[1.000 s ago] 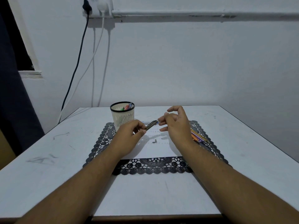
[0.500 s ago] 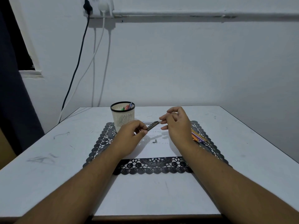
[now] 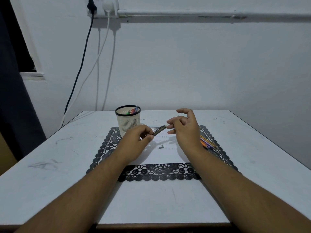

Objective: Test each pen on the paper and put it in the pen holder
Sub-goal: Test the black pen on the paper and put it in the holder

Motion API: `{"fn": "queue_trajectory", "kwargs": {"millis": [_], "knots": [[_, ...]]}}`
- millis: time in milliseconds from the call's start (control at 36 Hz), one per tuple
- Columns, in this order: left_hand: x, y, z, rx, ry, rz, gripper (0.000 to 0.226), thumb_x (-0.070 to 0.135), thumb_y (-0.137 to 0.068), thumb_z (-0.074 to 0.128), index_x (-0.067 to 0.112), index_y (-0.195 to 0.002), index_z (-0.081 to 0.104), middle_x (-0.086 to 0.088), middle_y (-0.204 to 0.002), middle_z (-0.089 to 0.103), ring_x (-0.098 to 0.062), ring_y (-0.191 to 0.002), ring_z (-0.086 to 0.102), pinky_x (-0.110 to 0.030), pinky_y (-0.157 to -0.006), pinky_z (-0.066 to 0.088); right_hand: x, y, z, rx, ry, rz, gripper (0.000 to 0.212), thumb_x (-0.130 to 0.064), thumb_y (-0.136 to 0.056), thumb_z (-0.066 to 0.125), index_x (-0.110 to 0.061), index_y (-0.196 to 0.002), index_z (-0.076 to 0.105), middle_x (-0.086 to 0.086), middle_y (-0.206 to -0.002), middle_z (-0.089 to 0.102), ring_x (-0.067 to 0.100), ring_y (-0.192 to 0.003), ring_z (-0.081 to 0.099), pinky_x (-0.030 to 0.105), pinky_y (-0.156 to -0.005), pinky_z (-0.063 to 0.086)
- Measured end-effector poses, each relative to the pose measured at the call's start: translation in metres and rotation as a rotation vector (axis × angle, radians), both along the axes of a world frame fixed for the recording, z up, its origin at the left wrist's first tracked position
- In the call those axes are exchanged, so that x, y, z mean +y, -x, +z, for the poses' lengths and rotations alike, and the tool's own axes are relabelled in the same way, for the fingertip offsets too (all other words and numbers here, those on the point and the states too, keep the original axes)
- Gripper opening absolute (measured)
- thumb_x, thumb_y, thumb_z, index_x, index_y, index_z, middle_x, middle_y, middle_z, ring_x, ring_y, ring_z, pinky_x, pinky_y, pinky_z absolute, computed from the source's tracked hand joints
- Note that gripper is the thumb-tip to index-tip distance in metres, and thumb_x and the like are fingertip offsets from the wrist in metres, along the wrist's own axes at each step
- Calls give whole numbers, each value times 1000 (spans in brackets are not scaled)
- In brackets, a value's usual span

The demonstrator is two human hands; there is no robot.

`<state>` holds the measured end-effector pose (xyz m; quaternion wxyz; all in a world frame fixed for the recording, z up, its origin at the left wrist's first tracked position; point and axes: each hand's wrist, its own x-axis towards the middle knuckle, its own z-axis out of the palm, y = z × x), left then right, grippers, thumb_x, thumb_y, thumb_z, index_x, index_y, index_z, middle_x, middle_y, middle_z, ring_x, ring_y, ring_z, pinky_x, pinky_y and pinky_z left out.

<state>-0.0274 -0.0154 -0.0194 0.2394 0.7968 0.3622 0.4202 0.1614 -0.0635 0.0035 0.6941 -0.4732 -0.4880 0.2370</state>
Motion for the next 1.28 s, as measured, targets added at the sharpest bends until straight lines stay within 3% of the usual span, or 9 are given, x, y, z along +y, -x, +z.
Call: {"fn": "queue_trajectory", "kwargs": {"millis": [583, 750, 944, 1278], "knots": [[-1, -1, 0, -7, -8, 8, 10, 16, -95, 71, 25, -92, 70, 8, -87, 68, -7, -79, 61, -17, -70, 46, -3, 0, 0, -56, -9, 7, 23, -1, -100, 50, -18, -116, 51, 7, -85, 76, 15, -73, 73, 39, -64, 63], [0, 0, 1, -4, -8, 11, 9, 16, -95, 70, 25, -93, 70, 8, -88, 67, -6, -79, 60, -15, -70, 45, -1, -3, 2, -38, -30, -21, 26, -1, -99, 50, -24, -113, 51, 7, -87, 75, 28, -78, 73, 39, -64, 62], [-1, 0, 1, -9, -4, 10, 10, 16, -95, 70, 25, -91, 69, 8, -85, 67, -4, -76, 59, -16, -68, 44, -2, 2, -1, -83, -13, 27, 25, 0, -100, 50, -19, -116, 50, 6, -85, 75, 12, -74, 71, 38, -63, 62], [-4, -1, 3, -1, -24, 31, 11, 15, -94, 71, 25, -90, 69, 8, -87, 68, -6, -79, 60, -10, -67, 41, -3, 3, -1, -75, -30, 37, 25, -1, -101, 54, -19, -118, 52, 7, -87, 76, 15, -76, 72, 37, -65, 63]]}}
